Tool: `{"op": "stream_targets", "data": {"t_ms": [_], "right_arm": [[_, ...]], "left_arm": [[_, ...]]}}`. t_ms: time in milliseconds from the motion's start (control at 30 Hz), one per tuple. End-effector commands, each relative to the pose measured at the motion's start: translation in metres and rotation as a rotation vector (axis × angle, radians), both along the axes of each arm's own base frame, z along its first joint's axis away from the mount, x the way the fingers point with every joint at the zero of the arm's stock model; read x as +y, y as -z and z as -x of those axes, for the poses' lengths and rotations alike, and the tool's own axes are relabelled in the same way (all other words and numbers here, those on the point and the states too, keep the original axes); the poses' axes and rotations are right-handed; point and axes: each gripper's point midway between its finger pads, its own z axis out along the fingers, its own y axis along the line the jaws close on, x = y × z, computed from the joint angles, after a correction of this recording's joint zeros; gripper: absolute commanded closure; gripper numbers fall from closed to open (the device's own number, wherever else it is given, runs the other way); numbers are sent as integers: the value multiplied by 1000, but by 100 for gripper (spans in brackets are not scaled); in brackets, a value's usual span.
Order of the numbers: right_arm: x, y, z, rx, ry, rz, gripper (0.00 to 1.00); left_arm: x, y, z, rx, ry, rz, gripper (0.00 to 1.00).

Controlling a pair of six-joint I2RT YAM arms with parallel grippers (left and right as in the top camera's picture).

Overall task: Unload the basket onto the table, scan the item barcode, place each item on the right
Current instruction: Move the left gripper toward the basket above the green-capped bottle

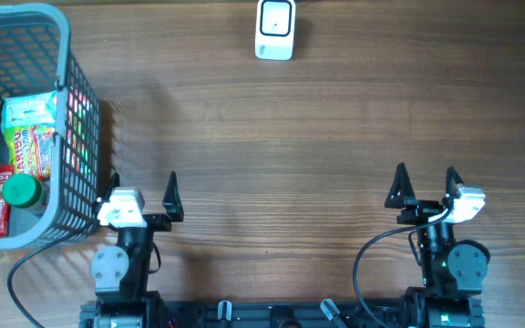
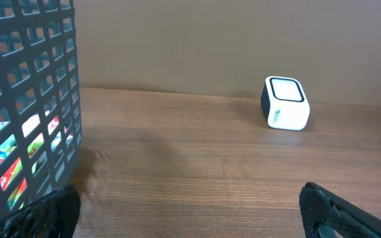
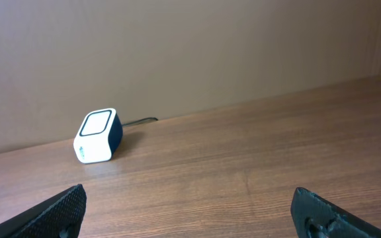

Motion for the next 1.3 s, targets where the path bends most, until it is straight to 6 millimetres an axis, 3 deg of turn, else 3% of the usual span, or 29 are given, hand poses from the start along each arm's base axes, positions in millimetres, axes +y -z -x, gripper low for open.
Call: {"op": "stream_targets", "data": {"t_ms": [0,267,533,867,967,1200,1267], "right_arm": [[-1,0,0,-2,6,12,0],[-1,0,0,-2,6,12,0],[-1,0,0,-2,6,12,0],[-1,0,0,-2,6,11,0],[-1,0,0,-2,6,12,0],[-1,0,0,-2,6,12,0],[-1,0,0,-2,6,12,0]], "left_arm": [[3,3,0,1,-11,-12,0],[1,2,0,-2,-2,-12,0],[-29,-8,3,-26,170,24,0],[-29,-70,17,-49,168,89,0],[-37,-101,17,-51,212,141,0],[-52,-141,1,72,296,188,0],[-52,-146,-9,204,284,212,0]]}}
